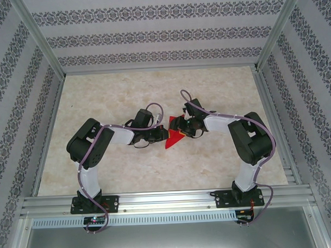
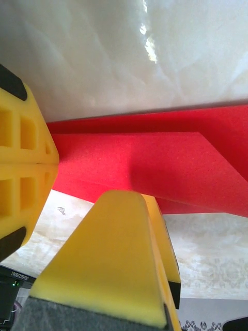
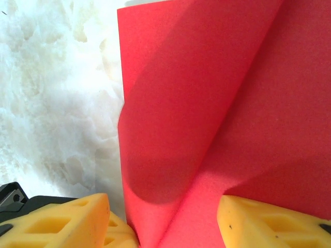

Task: Fold a paper plane with a square sheet of paper (pick it up from the middle)
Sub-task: Fourth fold the wing at the center of the table.

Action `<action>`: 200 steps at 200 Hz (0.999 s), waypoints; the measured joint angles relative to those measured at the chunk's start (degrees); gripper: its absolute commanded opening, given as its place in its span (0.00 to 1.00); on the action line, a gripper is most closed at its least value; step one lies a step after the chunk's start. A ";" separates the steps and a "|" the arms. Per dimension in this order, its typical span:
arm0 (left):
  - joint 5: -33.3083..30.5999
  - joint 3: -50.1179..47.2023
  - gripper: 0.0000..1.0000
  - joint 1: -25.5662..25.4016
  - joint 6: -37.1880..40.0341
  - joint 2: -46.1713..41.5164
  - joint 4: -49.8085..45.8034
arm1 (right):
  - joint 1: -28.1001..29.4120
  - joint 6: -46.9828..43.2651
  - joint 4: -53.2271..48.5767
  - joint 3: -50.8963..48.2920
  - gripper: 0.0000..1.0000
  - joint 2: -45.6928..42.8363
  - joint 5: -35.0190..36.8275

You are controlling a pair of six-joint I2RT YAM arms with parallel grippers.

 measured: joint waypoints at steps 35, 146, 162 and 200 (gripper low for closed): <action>-0.02 0.02 0.05 0.00 0.13 0.00 -0.09 | -0.37 0.55 -0.07 -0.13 0.45 0.26 0.15; -0.46 1.09 0.10 0.11 0.59 -1.25 -2.08 | 1.22 0.63 -8.61 6.71 0.43 4.24 3.63; -0.94 1.09 0.10 0.44 0.57 -2.67 -2.10 | 1.42 0.72 -9.18 7.15 0.46 4.42 3.98; -1.29 1.07 0.10 1.42 0.35 -4.11 -1.95 | 1.84 1.25 -10.86 8.68 0.48 5.14 4.57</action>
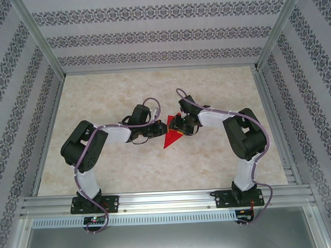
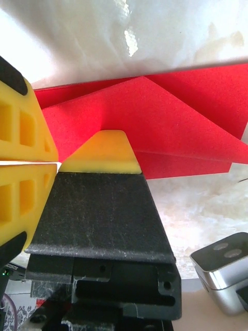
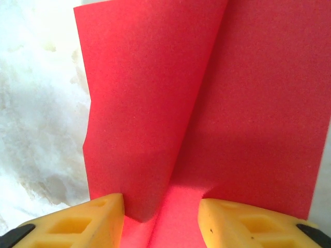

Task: Fold a paper plane with a square sheet of paper (pick it up from the middle)
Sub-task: Fourth fold the wing at the center of the table.

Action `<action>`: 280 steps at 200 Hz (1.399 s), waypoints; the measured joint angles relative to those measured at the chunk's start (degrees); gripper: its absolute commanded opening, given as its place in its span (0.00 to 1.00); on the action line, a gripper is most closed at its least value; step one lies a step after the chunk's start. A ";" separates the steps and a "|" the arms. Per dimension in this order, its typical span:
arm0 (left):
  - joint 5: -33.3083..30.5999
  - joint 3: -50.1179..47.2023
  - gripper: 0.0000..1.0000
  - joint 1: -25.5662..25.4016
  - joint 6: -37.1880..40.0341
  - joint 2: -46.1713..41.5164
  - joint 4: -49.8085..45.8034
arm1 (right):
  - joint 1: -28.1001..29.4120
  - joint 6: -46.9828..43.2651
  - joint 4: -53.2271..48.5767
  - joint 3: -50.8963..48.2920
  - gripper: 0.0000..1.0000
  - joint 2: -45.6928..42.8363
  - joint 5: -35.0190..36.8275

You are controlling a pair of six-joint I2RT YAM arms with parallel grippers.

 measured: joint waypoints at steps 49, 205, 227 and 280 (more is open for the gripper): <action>1.44 -0.09 0.10 0.02 0.00 0.09 0.07 | 0.11 1.20 -0.72 0.48 0.45 0.24 0.48; 1.46 1.20 0.07 -0.70 1.36 3.63 -3.48 | 0.07 2.86 -1.11 0.79 0.44 0.66 0.68; 1.03 1.20 0.06 -0.70 1.68 3.74 -3.91 | 0.07 2.84 -1.14 0.81 0.43 0.66 0.68; 0.83 1.86 0.05 -0.74 1.79 4.26 -5.14 | 0.07 2.82 -1.16 0.81 0.41 0.66 0.66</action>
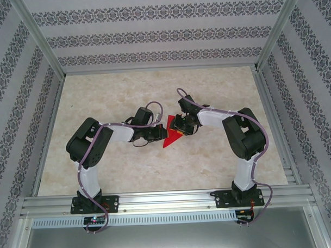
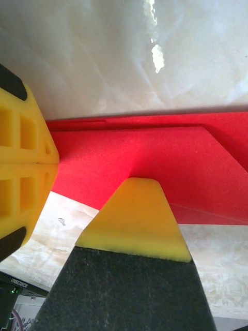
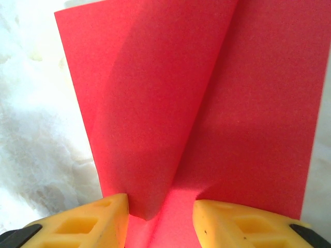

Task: Fold a paper plane with a square sheet of paper (pick it up from the middle)
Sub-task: Fourth fold the wing at the center of the table.

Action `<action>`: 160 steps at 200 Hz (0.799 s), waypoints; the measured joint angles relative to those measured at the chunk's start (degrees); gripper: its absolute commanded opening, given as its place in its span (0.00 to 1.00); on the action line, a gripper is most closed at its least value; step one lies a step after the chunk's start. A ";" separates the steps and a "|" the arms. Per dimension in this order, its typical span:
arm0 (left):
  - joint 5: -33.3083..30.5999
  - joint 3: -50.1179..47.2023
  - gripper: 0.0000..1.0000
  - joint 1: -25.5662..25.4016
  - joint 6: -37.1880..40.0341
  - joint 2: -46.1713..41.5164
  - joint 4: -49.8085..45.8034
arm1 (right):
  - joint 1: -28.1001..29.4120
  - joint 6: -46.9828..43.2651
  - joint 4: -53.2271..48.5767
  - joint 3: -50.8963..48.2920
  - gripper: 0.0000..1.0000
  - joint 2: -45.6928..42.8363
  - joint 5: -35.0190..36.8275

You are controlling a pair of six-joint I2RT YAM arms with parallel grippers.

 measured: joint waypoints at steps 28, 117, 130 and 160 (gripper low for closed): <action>-0.17 0.46 0.05 0.00 0.02 0.07 -0.83 | -0.02 0.00 -0.33 0.11 0.40 0.13 0.04; -0.90 0.74 0.09 0.31 -0.09 -0.48 -1.95 | 0.83 -0.15 -4.68 3.39 0.41 1.70 2.27; -0.94 0.26 0.09 0.79 -0.59 -1.64 -1.92 | 1.31 -0.15 -5.20 3.72 0.40 1.77 3.48; -1.09 -0.07 0.09 2.03 -1.79 -4.24 -1.90 | 1.92 -0.11 -5.88 4.22 0.42 2.05 5.05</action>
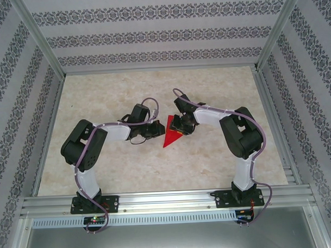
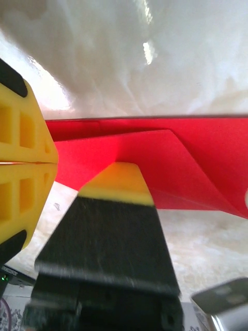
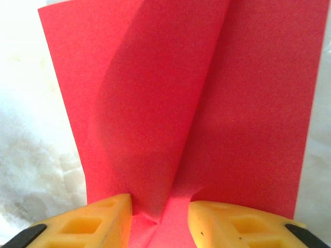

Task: Fold a paper plane with a square sheet of paper (pick it up from the middle)
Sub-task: Fourth fold the wing at the center of the table.

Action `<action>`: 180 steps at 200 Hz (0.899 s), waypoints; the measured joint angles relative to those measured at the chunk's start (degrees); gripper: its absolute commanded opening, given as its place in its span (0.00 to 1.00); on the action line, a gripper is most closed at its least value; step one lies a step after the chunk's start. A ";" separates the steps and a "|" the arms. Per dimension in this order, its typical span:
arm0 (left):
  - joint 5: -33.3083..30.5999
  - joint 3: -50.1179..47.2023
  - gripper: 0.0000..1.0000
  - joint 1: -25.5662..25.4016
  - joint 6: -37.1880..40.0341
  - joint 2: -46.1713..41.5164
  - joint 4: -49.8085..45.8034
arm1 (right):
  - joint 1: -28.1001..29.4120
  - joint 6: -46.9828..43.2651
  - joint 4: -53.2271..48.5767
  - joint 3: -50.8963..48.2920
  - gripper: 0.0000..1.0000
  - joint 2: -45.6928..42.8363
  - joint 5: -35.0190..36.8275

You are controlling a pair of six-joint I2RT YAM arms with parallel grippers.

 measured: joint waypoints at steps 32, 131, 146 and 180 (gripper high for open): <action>0.17 -0.13 0.09 0.28 -0.66 -0.33 0.24 | 0.15 0.07 -0.50 0.57 0.45 0.24 0.24; 2.58 0.15 0.09 -0.15 -1.31 3.65 1.53 | 0.39 0.13 -0.70 1.07 0.48 0.55 0.24; 3.06 0.72 0.09 -0.17 -1.31 4.31 1.55 | 0.39 0.13 -0.68 1.07 0.48 0.55 0.17; 3.34 1.90 0.09 -0.20 -1.44 4.83 1.64 | 0.37 0.13 -0.76 1.07 0.45 0.55 0.20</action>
